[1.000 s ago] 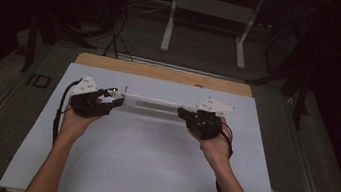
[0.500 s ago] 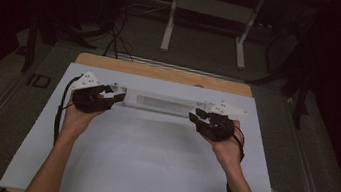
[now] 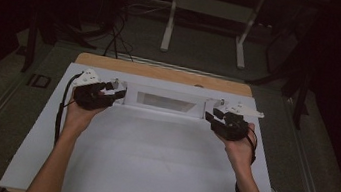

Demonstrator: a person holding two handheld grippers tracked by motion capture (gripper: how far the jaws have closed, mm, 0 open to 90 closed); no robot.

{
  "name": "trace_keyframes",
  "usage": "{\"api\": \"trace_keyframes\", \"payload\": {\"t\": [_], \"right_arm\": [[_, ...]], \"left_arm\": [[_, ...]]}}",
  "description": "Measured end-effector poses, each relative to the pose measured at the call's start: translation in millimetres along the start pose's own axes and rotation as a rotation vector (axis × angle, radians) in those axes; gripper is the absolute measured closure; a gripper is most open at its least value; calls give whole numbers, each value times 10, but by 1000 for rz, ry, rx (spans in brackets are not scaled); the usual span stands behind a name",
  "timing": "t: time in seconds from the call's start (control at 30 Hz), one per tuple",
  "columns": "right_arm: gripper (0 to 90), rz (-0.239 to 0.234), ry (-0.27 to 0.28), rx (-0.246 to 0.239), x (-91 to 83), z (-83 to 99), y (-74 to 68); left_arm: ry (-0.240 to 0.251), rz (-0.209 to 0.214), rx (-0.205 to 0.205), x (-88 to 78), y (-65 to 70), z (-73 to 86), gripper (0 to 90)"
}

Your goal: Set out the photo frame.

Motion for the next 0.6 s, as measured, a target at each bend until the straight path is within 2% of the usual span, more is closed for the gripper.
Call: {"api": "trace_keyframes", "payload": {"t": [0.23,0.37,0.5,0.6], "right_arm": [[619,45,-18,17,-29,22,154],[600,81,-7,32,-46,7,256],[554,44,30,45,-17,-62,308],[521,22,41,26,38,-98,305]], "left_arm": [[3,-9,-13,24,-23,-25,523],[3,-9,-17,32,-33,-34,523],[2,-8,-21,39,-43,-40,523],[3,-4,-38,52,-60,-49,520]]}}
Point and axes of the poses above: each handheld gripper's, and its own axes: x roughly forward along the jaws, z roughly out of its underside, y roughly to its right, the point moved 9 cm from there along x, roughly forward along the jaws
